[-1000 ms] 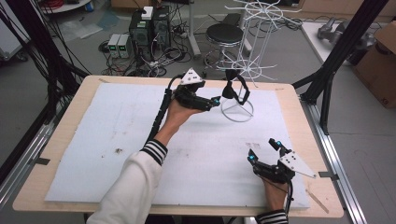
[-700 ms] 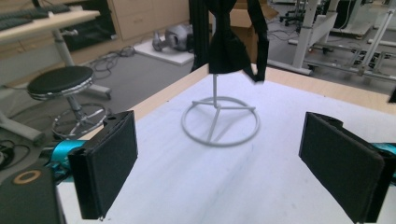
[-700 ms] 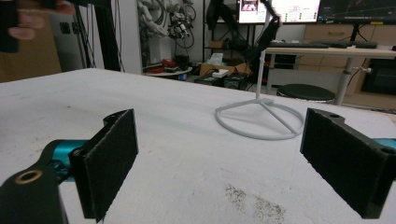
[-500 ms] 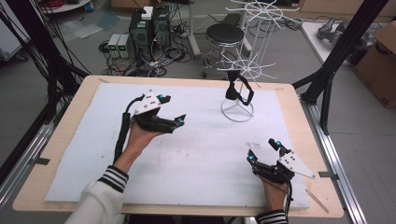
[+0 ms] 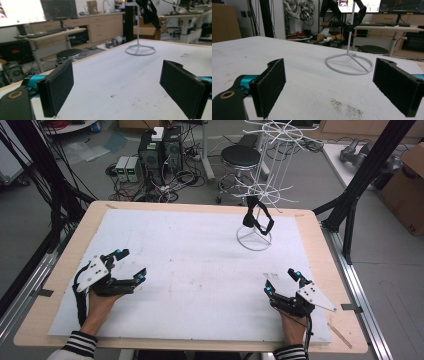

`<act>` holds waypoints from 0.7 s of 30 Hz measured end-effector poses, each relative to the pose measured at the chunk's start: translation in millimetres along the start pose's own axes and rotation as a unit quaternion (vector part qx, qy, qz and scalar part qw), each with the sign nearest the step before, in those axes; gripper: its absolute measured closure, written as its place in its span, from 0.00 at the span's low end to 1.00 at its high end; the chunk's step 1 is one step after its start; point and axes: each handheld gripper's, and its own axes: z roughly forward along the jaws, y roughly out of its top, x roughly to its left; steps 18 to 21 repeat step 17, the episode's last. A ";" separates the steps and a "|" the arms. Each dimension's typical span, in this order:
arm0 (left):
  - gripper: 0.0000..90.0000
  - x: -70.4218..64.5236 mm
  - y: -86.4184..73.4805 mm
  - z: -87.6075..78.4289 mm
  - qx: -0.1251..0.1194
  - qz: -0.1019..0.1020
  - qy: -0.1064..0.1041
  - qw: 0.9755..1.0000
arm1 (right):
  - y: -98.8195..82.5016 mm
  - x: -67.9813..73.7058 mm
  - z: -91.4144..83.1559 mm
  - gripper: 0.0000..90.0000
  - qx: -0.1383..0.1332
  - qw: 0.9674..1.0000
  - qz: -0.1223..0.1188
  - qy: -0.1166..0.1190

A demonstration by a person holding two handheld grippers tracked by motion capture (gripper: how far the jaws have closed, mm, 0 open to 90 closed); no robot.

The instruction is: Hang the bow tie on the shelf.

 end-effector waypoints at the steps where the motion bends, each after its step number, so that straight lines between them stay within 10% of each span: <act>1: 0.14 2.8 -6.8 -10.0 -0.007 -0.008 0.012 1.000 | 0.0 0.7 -0.2 0.11 0.002 1.000 0.002 -0.001; 21: 0.15 0.3 -35.1 -25.5 -0.034 -0.030 0.051 0.998 | -0.6 0.2 -1.7 0.11 -0.006 1.000 0.004 -0.006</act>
